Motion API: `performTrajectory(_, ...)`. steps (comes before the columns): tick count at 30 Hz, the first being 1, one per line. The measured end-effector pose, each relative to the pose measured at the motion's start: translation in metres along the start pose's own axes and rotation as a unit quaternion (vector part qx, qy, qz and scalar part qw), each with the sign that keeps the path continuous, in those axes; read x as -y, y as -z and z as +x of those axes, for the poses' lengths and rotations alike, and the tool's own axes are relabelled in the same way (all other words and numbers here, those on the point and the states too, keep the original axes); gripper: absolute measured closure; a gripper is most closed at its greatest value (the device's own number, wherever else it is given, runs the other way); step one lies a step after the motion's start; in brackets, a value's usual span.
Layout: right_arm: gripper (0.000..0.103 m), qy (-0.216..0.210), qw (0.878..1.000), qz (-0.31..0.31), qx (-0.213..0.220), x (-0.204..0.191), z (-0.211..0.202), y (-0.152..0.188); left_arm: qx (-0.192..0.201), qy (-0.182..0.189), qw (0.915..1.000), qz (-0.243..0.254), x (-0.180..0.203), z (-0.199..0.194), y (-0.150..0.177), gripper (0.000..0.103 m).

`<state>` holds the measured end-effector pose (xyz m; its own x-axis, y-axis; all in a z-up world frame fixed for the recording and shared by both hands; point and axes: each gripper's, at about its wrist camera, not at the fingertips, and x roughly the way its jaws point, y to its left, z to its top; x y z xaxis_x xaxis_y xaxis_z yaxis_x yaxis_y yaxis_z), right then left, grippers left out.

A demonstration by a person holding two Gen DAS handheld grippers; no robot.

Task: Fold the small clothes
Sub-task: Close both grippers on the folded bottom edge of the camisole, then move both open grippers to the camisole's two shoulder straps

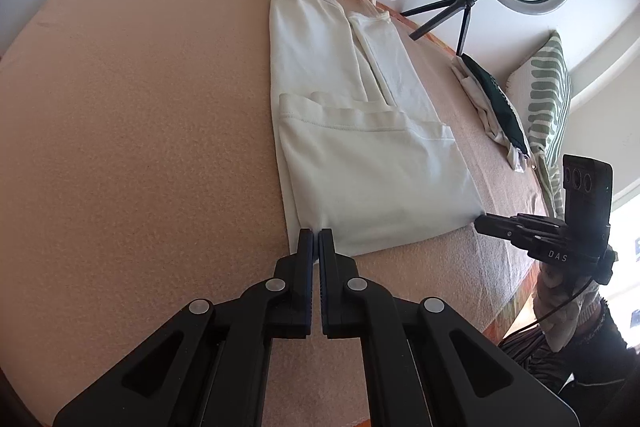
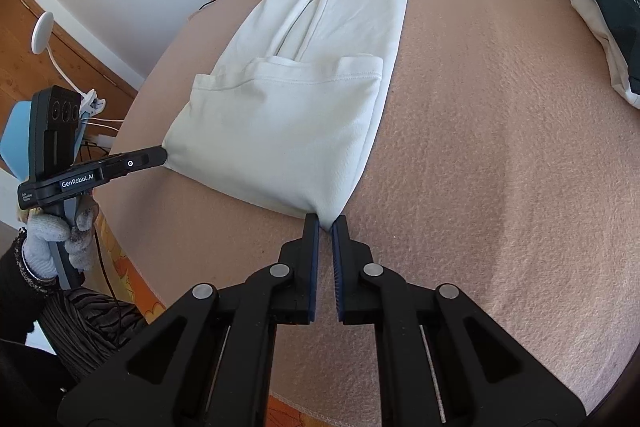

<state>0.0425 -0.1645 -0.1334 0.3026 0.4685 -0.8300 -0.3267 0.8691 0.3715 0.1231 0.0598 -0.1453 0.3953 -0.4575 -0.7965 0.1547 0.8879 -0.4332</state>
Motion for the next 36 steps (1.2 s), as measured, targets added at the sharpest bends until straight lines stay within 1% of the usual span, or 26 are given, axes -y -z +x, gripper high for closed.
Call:
performTrajectory(1, 0.096, 0.006, 1.0, 0.001, 0.006, 0.0, -0.005, 0.0, 0.009, -0.013, 0.9999, -0.002, 0.0, -0.007, -0.002, 0.101)
performTrajectory(3, 0.094, 0.028, 0.999, 0.002, 0.024, 0.0, -0.014, -0.002, 0.033, -0.021, 0.9992, 0.005, 0.003, -0.02, -0.004, 0.101)
performTrajectory(4, 0.094, 0.029, 0.999, 0.0, 0.037, -0.001, -0.018, -0.003, 0.047, -0.022, 0.9986, 0.014, 0.007, -0.025, -0.005, 0.101)
performTrajectory(6, 0.094, 0.015, 0.998, -0.014, 0.062, -0.009, -0.025, -0.009, 0.067, -0.015, 0.9965, 0.047, 0.022, -0.028, -0.01, 0.101)
performTrajectory(7, 0.094, 0.009, 0.997, -0.024, 0.068, -0.015, -0.024, -0.013, 0.066, -0.012, 0.9958, 0.063, 0.03, -0.024, -0.012, 0.101)
performTrajectory(8, 0.094, 0.002, 0.997, -0.037, 0.069, -0.023, -0.021, -0.017, 0.059, 0.0, 0.9955, 0.073, 0.037, -0.017, -0.015, 0.101)
performTrajectory(10, 0.094, 0.006, 0.996, -0.058, 0.068, -0.035, -0.009, -0.026, 0.046, 0.017, 0.9951, 0.086, 0.048, -0.002, -0.017, 0.101)
performTrajectory(13, 0.094, 0.025, 0.996, -0.068, 0.05, -0.039, 0.01, -0.029, 0.01, 0.01, 0.9939, 0.109, 0.058, 0.023, -0.014, 0.101)
performTrajectory(15, 0.094, 0.035, 0.997, -0.065, 0.038, -0.037, 0.018, -0.026, -0.005, 0.002, 0.9944, 0.106, 0.053, 0.031, -0.009, 0.101)
performTrajectory(16, 0.094, 0.036, 0.997, -0.059, 0.034, -0.033, 0.02, -0.026, -0.007, 0.001, 0.9948, 0.102, 0.05, 0.031, -0.009, 0.101)
performTrajectory(18, 0.094, 0.036, 0.998, -0.036, 0.03, -0.019, 0.019, -0.026, -0.004, -0.017, 0.9957, 0.092, 0.04, 0.026, -0.011, 0.101)
performTrajectory(20, 0.094, 0.043, 0.998, -0.025, 0.026, -0.01, 0.016, -0.028, 0.006, -0.023, 0.9972, 0.07, 0.027, 0.021, -0.017, 0.101)
performTrajectory(22, 0.094, 0.057, 0.998, -0.017, 0.03, -0.004, 0.009, -0.032, 0.015, -0.021, 0.9985, 0.048, 0.016, 0.017, -0.027, 0.101)
performTrajectory(24, 0.094, 0.05, 0.998, -0.012, 0.038, -0.001, 0.0, -0.038, 0.026, -0.021, 0.9985, 0.044, 0.011, 0.011, -0.039, 0.101)
performTrajectory(25, 0.089, 0.047, 0.998, -0.013, 0.041, 0.001, -0.004, -0.043, 0.034, -0.022, 0.9981, 0.047, 0.01, 0.008, -0.046, 0.101)
performTrajectory(26, 0.077, 0.045, 0.998, -0.016, 0.046, 0.002, -0.007, -0.048, 0.042, -0.021, 0.9978, 0.047, 0.008, 0.006, -0.054, 0.1)
performTrajectory(27, 0.071, 0.041, 0.998, -0.02, 0.053, 0.003, -0.011, -0.054, 0.046, -0.018, 0.9978, 0.045, 0.006, 0.004, -0.062, 0.094)
performTrajectory(28, 0.068, 0.032, 0.997, -0.022, 0.061, 0.004, -0.015, -0.061, 0.044, -0.012, 0.9981, 0.041, 0.004, 0.005, -0.072, 0.09)
performTrajectory(29, 0.068, 0.025, 0.997, -0.024, 0.062, 0.006, -0.018, -0.07, 0.043, -0.008, 0.9983, 0.039, 0.001, 0.007, -0.082, 0.09)
performTrajectory(33, 0.068, 0.021, 0.997, -0.039, 0.066, 0.017, -0.02, -0.112, 0.046, -0.028, 0.9967, 0.06, -0.002, 0.021, -0.118, 0.09)
performTrajectory(35, 0.065, 0.018, 0.997, -0.03, 0.067, 0.03, -0.013, -0.133, 0.038, -0.033, 0.9964, 0.068, -0.004, 0.034, -0.134, 0.09)
performTrajectory(36, 0.064, 0.014, 0.998, -0.022, 0.066, 0.038, -0.008, -0.143, 0.033, -0.028, 0.9967, 0.068, -0.005, 0.042, -0.142, 0.09)
